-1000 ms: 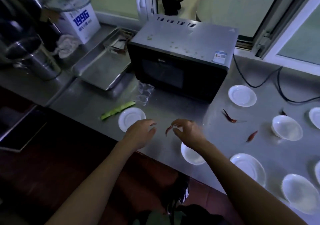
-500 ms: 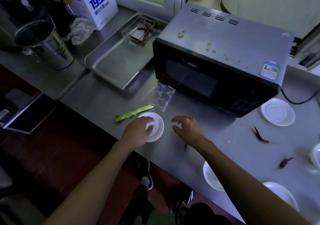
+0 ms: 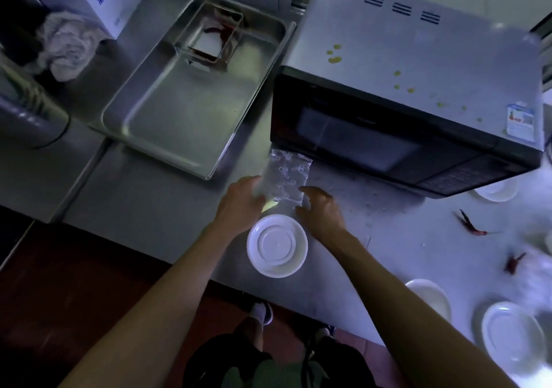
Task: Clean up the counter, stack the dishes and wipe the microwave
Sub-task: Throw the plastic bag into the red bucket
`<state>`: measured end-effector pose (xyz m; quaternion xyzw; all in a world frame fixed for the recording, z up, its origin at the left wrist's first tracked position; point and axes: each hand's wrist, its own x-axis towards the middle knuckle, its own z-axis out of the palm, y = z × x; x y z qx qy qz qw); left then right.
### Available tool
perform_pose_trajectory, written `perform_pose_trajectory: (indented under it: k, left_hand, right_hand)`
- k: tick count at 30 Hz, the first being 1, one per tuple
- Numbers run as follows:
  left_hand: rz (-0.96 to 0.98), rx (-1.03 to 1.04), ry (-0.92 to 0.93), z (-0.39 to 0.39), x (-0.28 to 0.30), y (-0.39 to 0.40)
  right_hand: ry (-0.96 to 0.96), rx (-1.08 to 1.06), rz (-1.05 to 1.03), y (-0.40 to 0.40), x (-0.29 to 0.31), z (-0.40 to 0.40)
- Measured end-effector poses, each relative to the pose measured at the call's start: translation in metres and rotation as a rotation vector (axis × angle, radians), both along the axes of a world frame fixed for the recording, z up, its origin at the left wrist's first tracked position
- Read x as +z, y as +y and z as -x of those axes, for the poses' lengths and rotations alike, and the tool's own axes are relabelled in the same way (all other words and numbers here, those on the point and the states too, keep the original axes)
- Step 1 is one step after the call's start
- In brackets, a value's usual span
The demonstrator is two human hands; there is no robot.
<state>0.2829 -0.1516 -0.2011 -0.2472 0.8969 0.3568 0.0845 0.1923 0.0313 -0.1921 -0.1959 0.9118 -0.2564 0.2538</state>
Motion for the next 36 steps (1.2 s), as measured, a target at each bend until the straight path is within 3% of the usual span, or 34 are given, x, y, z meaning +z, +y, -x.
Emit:
perform_pose_trajectory:
  k: [5, 11, 18, 22, 27, 36]
  left_hand:
    - [-0.103, -0.003, 0.003, 0.015, -0.012, -0.011]
    - [-0.118, -0.055, -0.059, 0.023, -0.016, -0.015]
    - [-0.128, -0.120, -0.035, 0.021, -0.014, -0.021]
    - [-0.115, -0.171, -0.009, 0.019, -0.013, -0.023]
    - [-0.118, -0.166, 0.065, 0.022, -0.003, -0.020]
    - [0.055, -0.381, 0.142, 0.044, 0.041, 0.046]
  right_hand:
    - [0.010, -0.118, 0.003, -0.020, -0.015, 0.005]
    - [-0.020, -0.244, 0.015, -0.036, -0.024, 0.008]
    - [-0.124, -0.453, 0.107, -0.042, -0.029, 0.012]
    - [-0.111, -0.471, 0.146, -0.036, -0.028, 0.008]
    - [-0.049, -0.540, 0.207, -0.011, -0.013, 0.001]
    - [0.011, -0.724, 0.314, 0.089, 0.020, -0.024]
